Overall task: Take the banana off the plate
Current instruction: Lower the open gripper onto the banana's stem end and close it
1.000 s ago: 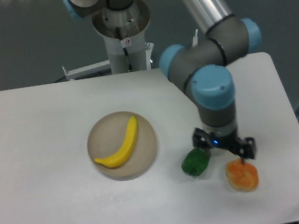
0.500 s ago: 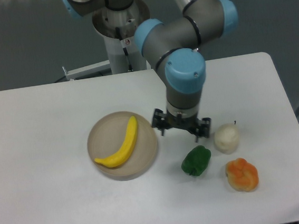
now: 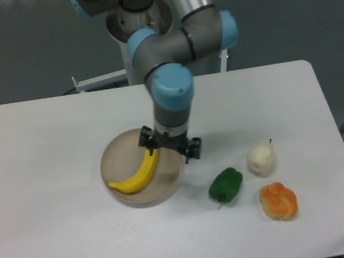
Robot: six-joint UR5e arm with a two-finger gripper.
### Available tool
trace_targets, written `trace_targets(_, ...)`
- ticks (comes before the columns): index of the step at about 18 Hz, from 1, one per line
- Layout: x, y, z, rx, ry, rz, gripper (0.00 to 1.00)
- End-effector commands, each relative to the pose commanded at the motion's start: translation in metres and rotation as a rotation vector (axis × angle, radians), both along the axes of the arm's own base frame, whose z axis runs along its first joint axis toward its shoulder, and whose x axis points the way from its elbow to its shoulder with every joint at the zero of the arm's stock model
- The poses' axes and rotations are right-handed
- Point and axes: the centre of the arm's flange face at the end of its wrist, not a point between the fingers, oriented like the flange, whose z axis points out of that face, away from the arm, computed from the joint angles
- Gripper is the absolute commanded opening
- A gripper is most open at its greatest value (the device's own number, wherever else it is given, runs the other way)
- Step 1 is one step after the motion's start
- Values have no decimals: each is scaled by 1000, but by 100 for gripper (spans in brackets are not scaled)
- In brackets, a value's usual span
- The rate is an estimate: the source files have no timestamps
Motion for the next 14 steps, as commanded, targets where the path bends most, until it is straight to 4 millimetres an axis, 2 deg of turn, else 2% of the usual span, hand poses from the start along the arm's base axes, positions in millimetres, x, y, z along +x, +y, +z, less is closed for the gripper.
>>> trace_targets(5, 4, -5, -26, -2, 1, -3, 100)
trace_targets(14, 20, -12, -42, -28, 3, -23, 100)
